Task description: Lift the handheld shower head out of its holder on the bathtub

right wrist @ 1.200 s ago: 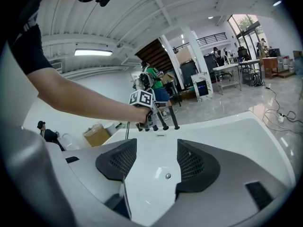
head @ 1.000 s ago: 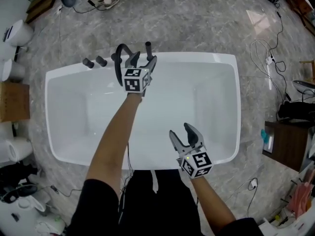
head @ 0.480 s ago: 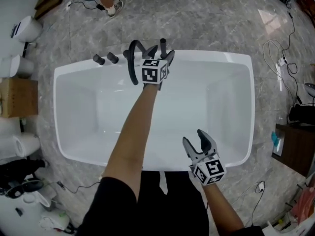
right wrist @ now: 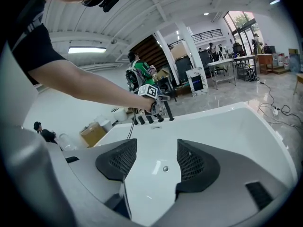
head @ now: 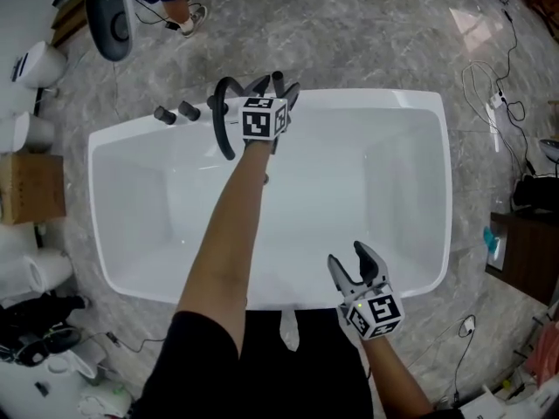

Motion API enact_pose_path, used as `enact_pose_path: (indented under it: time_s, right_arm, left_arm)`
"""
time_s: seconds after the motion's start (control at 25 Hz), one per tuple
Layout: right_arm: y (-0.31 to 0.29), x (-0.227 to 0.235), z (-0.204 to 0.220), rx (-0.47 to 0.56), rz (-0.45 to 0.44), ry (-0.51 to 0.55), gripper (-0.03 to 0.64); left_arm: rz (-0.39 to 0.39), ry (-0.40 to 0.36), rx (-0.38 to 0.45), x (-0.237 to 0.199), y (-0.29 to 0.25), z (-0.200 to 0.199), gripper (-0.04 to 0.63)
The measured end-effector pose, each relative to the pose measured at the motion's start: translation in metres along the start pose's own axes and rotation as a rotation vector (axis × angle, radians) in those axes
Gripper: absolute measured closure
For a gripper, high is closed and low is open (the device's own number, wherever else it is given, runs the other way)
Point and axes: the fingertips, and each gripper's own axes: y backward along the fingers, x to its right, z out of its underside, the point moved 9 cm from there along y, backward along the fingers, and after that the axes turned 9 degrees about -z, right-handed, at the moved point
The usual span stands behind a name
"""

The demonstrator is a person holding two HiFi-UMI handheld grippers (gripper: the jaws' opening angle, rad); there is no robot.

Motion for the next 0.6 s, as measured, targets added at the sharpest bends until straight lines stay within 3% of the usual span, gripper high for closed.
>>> enact_pose_path:
  time_s: [0.36, 0.48, 0.6]
  right_arm:
    - [0.013, 0.005, 0.010, 0.003, 0.025, -0.025, 0.382]
    - [0.017, 0.009, 0.012, 0.007, 0.037, -0.029, 0.382]
    - [0.021, 0.012, 0.013, 0.015, 0.054, -0.036, 0.382]
  left_arm:
    - [-0.018, -0.008, -0.052, -0.004, -0.014, 0.008, 0.308]
    - [-0.020, -0.024, -0.060, -0.005, -0.016, 0.006, 0.374]
    - [-0.037, -0.049, -0.081, -0.008, -0.018, 0.006, 0.398]
